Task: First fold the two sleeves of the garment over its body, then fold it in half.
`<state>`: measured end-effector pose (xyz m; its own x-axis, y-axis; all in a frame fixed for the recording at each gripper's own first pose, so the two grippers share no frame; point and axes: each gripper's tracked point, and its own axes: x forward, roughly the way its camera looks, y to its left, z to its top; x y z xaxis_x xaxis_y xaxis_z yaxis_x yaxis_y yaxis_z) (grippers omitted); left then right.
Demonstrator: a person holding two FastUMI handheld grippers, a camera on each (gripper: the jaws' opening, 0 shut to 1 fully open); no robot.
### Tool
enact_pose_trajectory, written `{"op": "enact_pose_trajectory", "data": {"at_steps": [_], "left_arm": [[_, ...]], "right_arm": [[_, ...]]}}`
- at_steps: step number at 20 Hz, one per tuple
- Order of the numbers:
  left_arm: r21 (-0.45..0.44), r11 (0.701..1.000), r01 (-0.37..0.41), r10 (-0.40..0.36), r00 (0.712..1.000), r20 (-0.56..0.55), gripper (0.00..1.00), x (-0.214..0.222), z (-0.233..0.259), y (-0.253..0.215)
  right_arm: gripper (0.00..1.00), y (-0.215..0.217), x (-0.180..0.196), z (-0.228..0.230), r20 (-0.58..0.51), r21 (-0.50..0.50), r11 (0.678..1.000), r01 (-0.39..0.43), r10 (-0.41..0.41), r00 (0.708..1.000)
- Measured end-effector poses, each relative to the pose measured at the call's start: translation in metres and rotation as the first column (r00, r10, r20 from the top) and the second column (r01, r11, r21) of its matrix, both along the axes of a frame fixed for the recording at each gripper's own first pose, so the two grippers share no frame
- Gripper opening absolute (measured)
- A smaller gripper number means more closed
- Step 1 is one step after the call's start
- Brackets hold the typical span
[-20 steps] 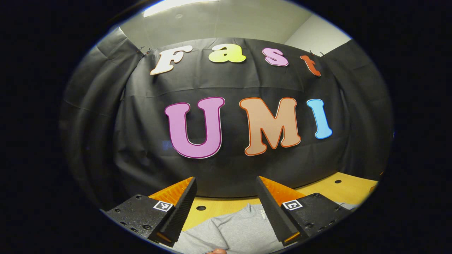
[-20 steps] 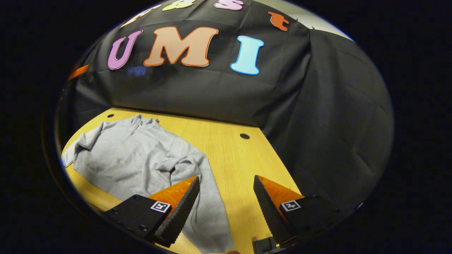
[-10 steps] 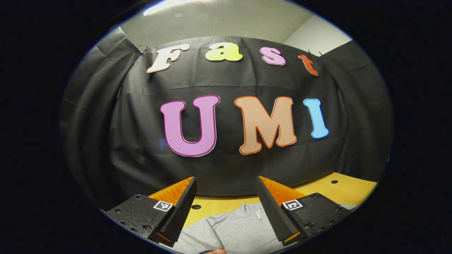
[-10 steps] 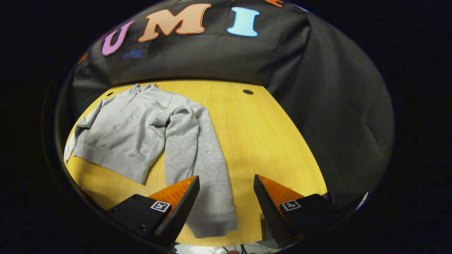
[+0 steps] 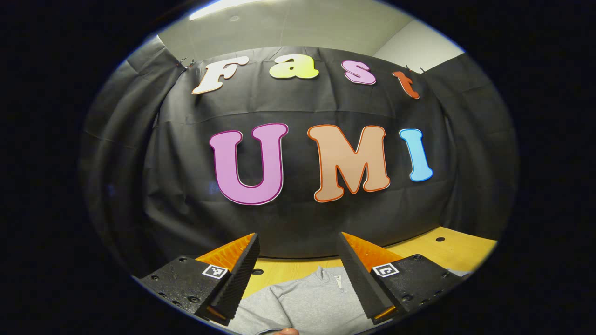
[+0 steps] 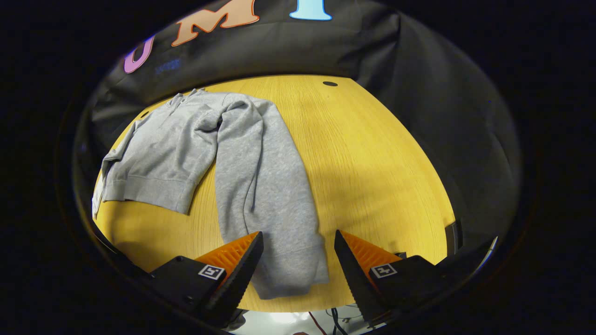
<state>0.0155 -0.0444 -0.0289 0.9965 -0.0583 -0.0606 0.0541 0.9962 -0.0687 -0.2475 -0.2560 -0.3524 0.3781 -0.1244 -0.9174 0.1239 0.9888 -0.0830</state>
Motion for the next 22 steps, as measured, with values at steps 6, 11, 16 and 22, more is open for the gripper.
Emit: {"op": "enact_pose_trajectory", "data": {"at_steps": [6,11,16,22], "left_arm": [[0.003,1.000,-0.006,0.006,1.000,-0.001,0.96,0.001,0.000,0.003],[0.002,1.000,-0.002,0.002,1.000,0.000,0.96,0.001,-0.001,0.002],[0.009,1.000,-0.007,0.007,1.000,0.008,0.96,0.001,0.001,0.005],[0.017,1.000,-0.014,0.013,1.000,0.012,0.96,0.001,0.001,0.011]], "right_arm": [[0.92,0.008,-0.010,-0.009,-0.043,0.038,0.998,0.057,-0.055,0.998],[0.43,0.022,-0.005,-0.011,-0.040,0.052,0.996,0.068,-0.066,0.997],[0.12,0.023,-0.001,-0.009,-0.046,0.050,0.993,0.111,-0.108,0.993],[0.12,0.022,0.035,0.014,0.041,0.051,0.990,0.135,-0.137,0.990]]}}
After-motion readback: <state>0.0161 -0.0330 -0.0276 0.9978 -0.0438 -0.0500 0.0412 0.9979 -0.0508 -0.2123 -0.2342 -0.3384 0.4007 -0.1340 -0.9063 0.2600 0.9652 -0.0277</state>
